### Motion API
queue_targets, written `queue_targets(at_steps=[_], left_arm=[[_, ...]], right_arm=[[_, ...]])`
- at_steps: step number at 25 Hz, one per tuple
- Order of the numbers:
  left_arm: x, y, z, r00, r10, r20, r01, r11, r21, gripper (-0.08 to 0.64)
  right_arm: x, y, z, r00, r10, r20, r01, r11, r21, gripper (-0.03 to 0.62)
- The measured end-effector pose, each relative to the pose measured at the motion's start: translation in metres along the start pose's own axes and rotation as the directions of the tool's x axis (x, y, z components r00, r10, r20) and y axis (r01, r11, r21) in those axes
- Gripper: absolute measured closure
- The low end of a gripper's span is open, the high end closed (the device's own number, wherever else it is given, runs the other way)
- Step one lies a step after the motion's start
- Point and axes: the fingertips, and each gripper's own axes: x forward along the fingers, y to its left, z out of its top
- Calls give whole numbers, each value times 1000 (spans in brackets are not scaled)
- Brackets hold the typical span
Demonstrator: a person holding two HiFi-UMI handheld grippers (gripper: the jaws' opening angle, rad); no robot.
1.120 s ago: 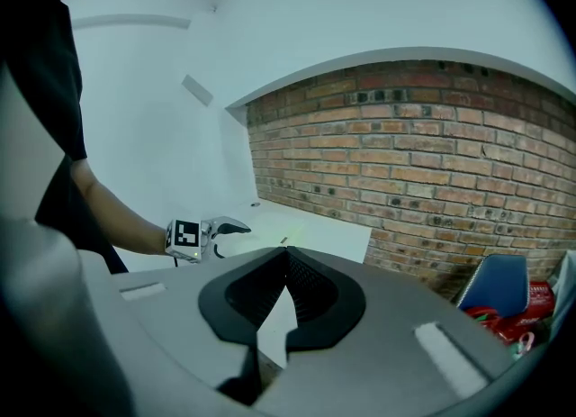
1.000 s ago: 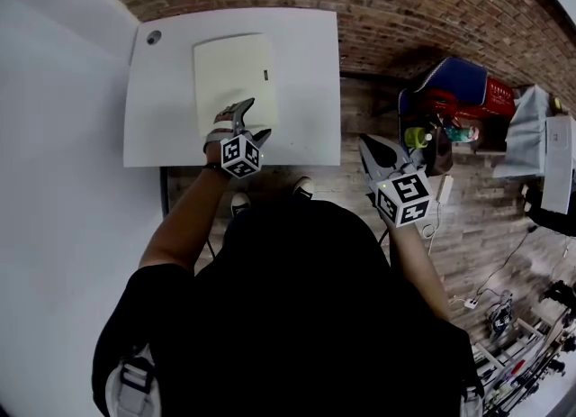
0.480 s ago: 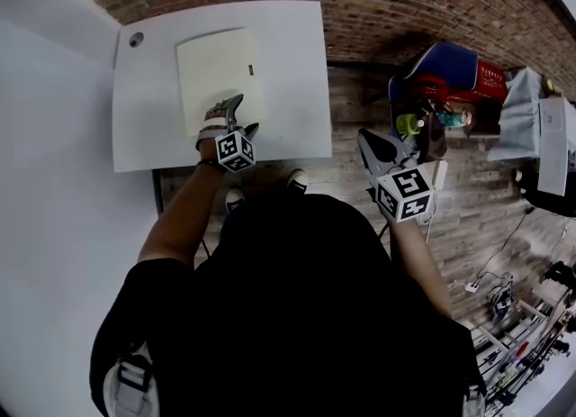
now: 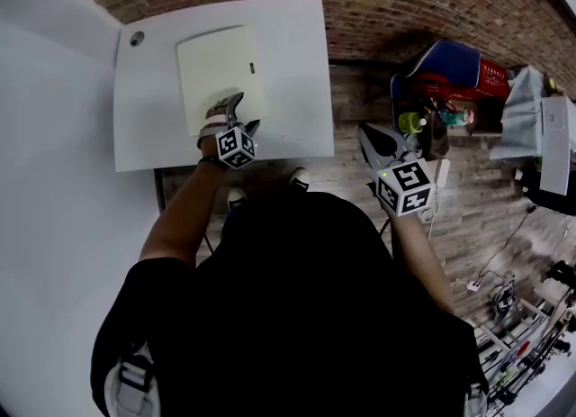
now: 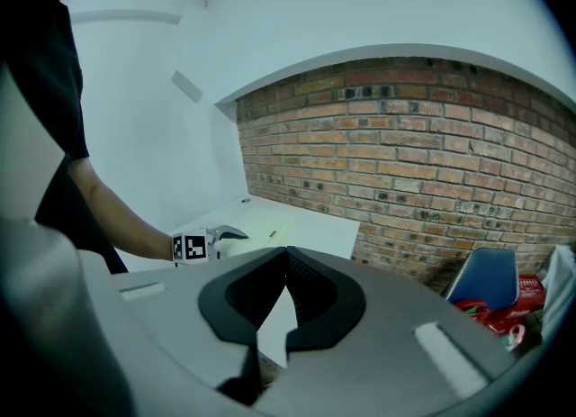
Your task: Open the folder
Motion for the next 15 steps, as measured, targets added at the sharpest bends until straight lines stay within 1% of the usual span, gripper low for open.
queue_targets(at_steps=[2, 5, 9, 10, 13, 15], left_arm=[[-2, 1, 2, 1000, -2, 8, 2, 1000, -6, 152], [-5, 3, 5, 1000, 6, 25, -5, 1000, -22, 184], [-8, 4, 9, 999, 12, 40, -11, 1000, -17, 226], [-9, 4, 10, 999, 12, 45, -12, 1000, -15, 241], [-12, 2, 13, 998, 16, 60, -15, 1000, -7, 346], [-13, 0, 13, 998, 12, 67, -11, 1000, -14, 365]], right_arm=[[1, 0, 0, 1000, 2, -2, -2, 1000, 4, 591], [3, 1, -1, 1000, 5, -1, -5, 1000, 6, 591], [5, 3, -1, 1000, 7, 1, -7, 1000, 6, 591], [5, 4, 0, 1000, 7, 0, -7, 1000, 6, 591], [5, 4, 0, 1000, 5, 0, -5, 1000, 7, 591], [4, 4, -1, 1000, 4, -1, -4, 1000, 7, 591]])
